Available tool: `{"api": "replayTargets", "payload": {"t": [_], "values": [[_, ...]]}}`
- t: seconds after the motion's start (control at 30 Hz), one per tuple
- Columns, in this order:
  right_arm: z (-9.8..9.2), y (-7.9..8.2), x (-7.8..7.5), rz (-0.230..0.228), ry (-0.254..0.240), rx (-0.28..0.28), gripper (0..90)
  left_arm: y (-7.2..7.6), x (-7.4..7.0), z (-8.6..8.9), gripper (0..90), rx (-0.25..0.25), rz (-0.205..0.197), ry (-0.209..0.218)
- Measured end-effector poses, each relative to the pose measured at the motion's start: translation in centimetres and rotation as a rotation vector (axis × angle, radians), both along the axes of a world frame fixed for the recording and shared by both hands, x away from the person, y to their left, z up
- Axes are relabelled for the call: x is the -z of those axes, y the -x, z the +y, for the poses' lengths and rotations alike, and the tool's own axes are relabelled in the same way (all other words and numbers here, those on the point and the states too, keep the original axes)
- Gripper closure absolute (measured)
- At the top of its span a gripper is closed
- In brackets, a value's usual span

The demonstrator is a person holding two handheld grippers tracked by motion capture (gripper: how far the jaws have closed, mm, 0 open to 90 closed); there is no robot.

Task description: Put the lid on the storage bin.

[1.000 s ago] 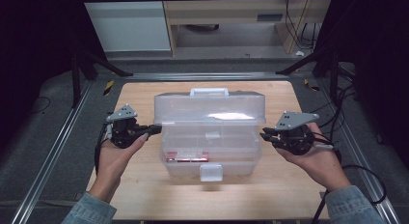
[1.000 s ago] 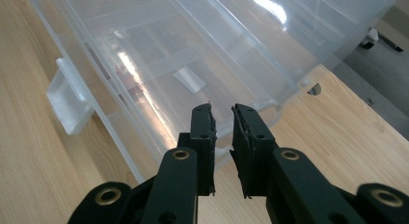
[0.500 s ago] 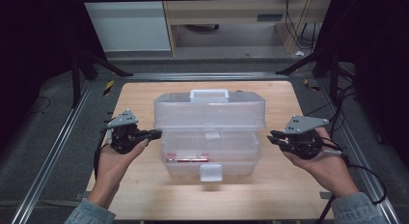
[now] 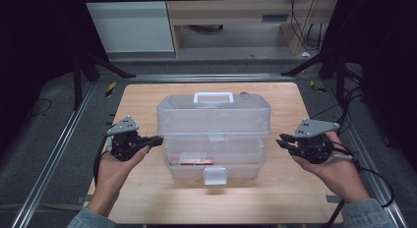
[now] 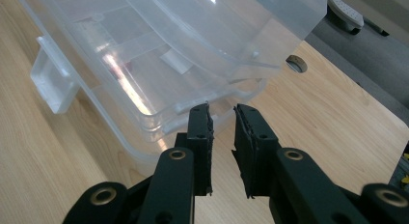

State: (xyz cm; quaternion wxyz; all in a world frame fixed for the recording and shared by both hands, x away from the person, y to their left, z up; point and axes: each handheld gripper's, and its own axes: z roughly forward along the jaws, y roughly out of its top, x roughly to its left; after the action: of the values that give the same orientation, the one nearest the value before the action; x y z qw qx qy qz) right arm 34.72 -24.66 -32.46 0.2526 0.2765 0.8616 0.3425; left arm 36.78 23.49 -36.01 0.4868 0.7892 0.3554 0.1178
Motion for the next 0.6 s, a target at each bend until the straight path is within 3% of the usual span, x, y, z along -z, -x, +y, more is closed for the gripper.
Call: {"api": "replayTargets", "payload": {"t": [0.6], "values": [[-0.7,0.2,0.5,0.007,-0.003,0.019,75.3,0.7,1.4,0.7,89.4,0.000,0.019,0.018]]}}
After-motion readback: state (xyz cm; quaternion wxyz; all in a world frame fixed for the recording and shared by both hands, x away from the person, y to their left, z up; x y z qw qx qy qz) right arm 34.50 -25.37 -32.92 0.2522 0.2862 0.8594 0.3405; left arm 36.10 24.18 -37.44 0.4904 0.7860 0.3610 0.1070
